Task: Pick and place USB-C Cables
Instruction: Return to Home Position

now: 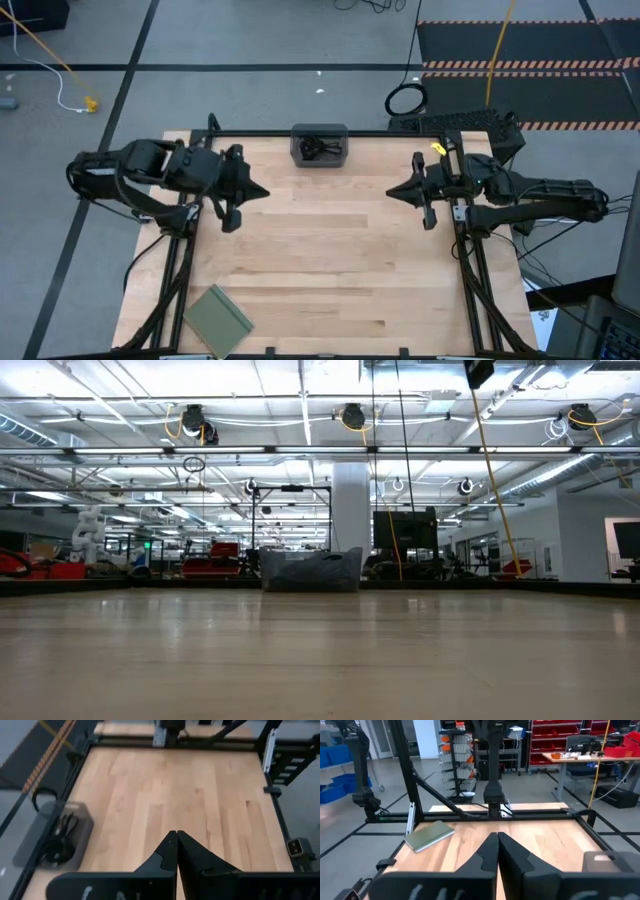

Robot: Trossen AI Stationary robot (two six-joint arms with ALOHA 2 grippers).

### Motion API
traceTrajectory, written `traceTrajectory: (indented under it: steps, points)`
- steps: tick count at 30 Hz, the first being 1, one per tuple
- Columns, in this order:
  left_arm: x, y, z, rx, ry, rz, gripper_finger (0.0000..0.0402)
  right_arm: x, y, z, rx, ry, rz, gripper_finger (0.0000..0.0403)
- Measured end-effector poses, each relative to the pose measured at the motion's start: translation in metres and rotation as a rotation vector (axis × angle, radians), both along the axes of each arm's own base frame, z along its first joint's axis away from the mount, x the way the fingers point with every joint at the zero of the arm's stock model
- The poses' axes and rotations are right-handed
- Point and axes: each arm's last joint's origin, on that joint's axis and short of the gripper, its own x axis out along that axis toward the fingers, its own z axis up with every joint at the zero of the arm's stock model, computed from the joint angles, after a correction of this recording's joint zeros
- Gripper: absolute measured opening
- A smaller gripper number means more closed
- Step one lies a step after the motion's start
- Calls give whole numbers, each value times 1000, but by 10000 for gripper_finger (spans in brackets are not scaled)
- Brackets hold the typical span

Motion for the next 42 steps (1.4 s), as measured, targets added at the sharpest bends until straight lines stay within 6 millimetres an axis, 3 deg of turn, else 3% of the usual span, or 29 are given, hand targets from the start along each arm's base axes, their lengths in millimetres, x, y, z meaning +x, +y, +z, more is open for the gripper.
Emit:
traceTrajectory:
  steps: [7,14,19,33,42]
  points:
    - [6,0,-26,29,-160,-31,3,-10,-1,-20,-27,16,-46,0]
    - [14,0,-42,-17,-122,21,22,-15,-1,-34,-77,32,-49,0]
    - [20,3,-64,19,-80,33,14,-17,0,-43,-153,-30,-42,0]
    - [-10,23,-107,-5,-271,39,3,-24,-1,-88,-208,-25,-66,0]
    - [-31,36,-133,-13,-379,113,4,-32,0,-124,-218,-173,-74,0]
